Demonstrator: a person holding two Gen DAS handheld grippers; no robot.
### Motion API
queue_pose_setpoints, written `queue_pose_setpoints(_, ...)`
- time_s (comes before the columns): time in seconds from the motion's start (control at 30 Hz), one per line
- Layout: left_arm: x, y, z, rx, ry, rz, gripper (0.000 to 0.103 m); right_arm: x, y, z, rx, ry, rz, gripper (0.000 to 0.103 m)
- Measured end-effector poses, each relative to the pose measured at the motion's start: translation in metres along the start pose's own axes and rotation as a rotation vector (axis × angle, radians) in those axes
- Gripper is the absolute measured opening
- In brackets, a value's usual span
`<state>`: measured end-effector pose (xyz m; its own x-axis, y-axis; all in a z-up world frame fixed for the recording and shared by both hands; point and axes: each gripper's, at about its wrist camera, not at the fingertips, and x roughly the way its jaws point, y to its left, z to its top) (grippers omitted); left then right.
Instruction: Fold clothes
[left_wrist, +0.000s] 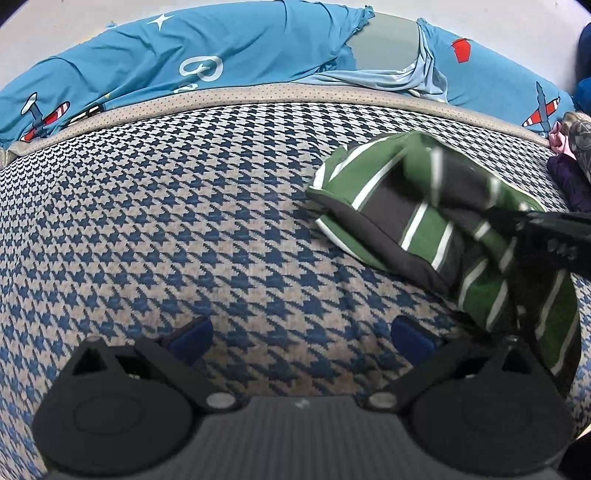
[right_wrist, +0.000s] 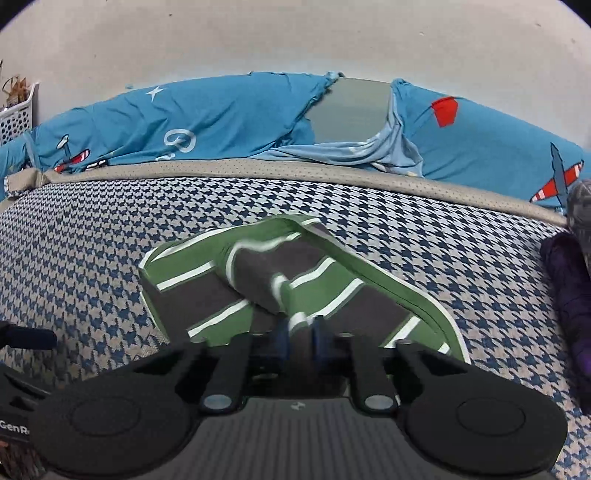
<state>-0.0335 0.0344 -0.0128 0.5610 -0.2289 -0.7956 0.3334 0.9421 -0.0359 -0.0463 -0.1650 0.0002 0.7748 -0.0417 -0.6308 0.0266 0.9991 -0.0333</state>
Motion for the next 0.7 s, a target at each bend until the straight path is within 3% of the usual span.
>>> queue_pose_setpoints(0.3,0.0,0.001,-0.003,0.021,0.003,0.021,0.103,-0.048,-0.041,0.0,0.096,-0.13,-0.115,0.007)
queue_pose_setpoints(0.7,-0.003,-0.004,-0.008,0.07,0.004,0.014,0.103,-0.094,-0.078,-0.024,0.161,-0.083,-0.211,0.007)
